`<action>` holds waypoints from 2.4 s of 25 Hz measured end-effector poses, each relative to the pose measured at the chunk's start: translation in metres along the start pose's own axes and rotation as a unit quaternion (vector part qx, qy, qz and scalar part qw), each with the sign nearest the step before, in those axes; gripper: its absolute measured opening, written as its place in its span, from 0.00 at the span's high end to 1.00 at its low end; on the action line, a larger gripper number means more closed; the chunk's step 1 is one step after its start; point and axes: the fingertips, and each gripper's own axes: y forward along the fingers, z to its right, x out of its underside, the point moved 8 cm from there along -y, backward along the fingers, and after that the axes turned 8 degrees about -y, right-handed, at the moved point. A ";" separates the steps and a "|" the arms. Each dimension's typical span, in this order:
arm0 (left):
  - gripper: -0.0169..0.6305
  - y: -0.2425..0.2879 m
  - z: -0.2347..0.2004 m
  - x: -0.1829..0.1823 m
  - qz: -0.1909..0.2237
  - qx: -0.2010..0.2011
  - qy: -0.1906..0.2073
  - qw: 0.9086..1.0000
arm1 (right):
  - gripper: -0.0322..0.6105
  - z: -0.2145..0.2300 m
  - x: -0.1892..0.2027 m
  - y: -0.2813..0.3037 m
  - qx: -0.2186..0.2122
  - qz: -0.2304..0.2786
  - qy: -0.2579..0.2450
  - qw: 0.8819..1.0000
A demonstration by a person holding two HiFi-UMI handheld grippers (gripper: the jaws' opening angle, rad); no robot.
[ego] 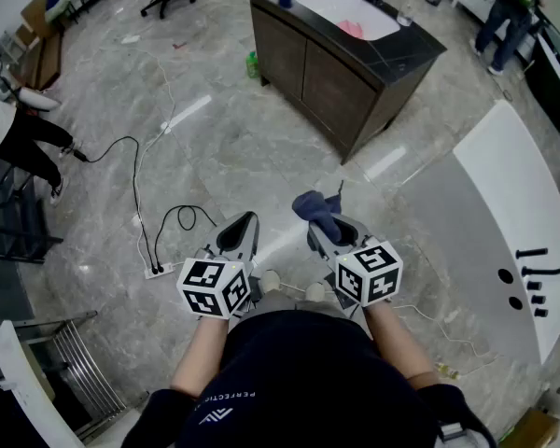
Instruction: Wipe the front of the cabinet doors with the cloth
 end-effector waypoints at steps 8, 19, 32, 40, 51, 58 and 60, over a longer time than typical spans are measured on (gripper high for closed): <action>0.95 -0.001 0.000 0.000 0.002 -0.002 -0.002 1.000 | 0.77 0.000 0.001 -0.001 0.001 -0.001 0.001 1.000; 0.95 -0.002 -0.009 0.001 0.003 -0.007 -0.008 1.000 | 0.77 0.000 0.000 0.007 -0.009 0.011 0.030 0.999; 0.95 -0.016 -0.069 -0.011 0.005 -0.017 -0.034 0.999 | 0.77 -0.024 -0.013 0.063 -0.013 -0.007 0.023 1.000; 0.95 -0.024 -0.113 -0.019 0.007 -0.024 -0.040 0.999 | 0.77 -0.038 -0.029 0.100 -0.011 -0.006 0.015 1.000; 0.95 0.009 -0.149 -0.047 0.014 -0.043 -0.063 0.997 | 0.77 -0.017 -0.060 0.161 -0.044 -0.028 -0.008 0.999; 0.95 0.063 -0.168 -0.092 0.025 -0.061 -0.059 0.996 | 0.77 0.030 -0.102 0.210 -0.069 -0.031 -0.028 0.997; 0.95 0.079 -0.172 -0.105 0.027 -0.067 -0.060 0.996 | 0.77 0.042 -0.115 0.222 -0.077 -0.029 -0.037 0.996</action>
